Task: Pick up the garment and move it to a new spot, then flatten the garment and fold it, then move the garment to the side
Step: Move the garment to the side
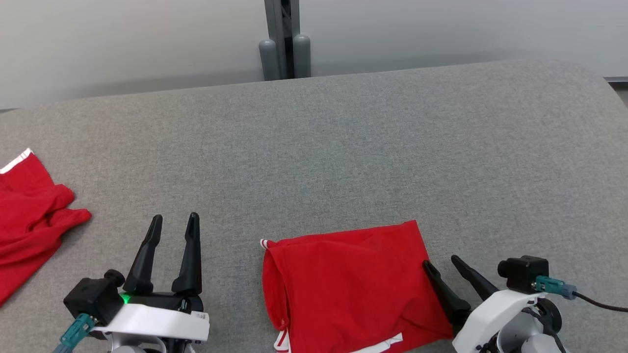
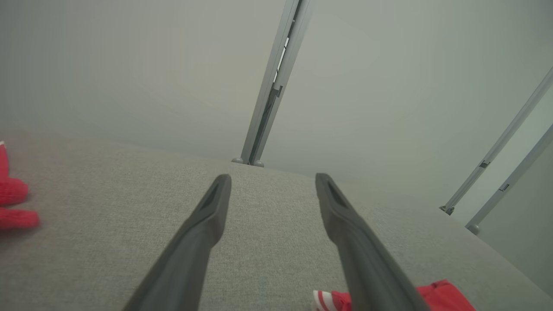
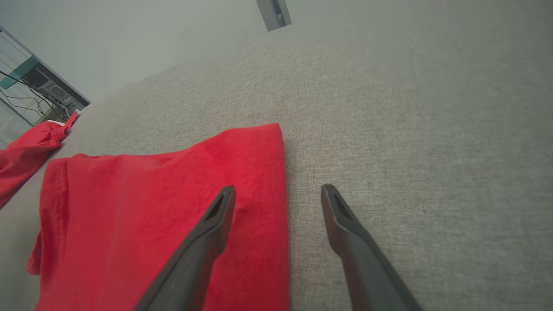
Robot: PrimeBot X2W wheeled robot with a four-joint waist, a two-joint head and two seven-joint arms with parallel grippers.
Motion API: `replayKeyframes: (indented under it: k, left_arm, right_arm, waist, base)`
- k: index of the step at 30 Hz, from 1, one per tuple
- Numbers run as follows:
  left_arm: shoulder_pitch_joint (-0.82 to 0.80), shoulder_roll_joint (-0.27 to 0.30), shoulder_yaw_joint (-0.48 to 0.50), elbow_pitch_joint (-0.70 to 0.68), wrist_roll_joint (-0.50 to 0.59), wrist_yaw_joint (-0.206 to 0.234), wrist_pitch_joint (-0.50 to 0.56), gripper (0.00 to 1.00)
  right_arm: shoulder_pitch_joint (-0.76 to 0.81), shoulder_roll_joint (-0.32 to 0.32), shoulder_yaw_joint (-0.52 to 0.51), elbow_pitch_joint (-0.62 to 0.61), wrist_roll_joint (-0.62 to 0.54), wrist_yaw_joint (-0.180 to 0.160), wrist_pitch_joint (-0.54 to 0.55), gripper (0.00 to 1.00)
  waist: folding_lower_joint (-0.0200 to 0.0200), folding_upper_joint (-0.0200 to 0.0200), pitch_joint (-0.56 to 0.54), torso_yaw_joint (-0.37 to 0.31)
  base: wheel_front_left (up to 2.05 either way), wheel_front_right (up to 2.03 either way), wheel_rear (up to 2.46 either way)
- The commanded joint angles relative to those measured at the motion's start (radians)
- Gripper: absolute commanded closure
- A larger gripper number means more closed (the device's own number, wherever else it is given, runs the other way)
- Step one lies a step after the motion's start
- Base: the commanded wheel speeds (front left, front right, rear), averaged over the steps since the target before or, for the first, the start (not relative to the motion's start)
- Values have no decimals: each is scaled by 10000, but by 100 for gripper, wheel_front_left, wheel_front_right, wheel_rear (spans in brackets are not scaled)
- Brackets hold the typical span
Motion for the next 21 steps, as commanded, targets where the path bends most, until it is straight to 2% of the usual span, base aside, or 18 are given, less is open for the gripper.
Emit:
replayKeyframes:
  k: [1,9,15,16,17,21]
  left_arm:
    - [-237,34,15,-3,41,-14,-30,0]
    - [-472,37,-111,49,140,-14,-30,0]
    - [-561,36,-129,41,198,-14,-30,0]
    - [-573,39,-129,48,206,-14,-30,0]
    - [-584,38,-135,54,210,-14,-30,0]
    - [-588,36,-104,42,198,-14,-30,0]
  right_arm:
    - [-197,-170,215,127,435,2,193,0]
    - [-846,-227,1122,789,1867,2,706,0]
    - [-1159,-262,1828,1107,2449,2,793,2]
    - [-1226,-289,1953,1171,2504,2,754,65]
    - [-1299,-338,2059,1223,2502,2,636,100]
    - [-1639,-560,2378,1376,2588,2,184,100]
  waist:
    - [0,0,105,72]
    - [0,0,423,262]
    - [0,0,519,342]
    - [0,0,529,354]
    - [0,0,537,365]
    - [0,0,558,365]
  base:
    - [0,0,0]
    - [0,0,0]
    - [0,0,0]
    - [0,0,0]
    - [0,0,0]
    - [0,0,0]
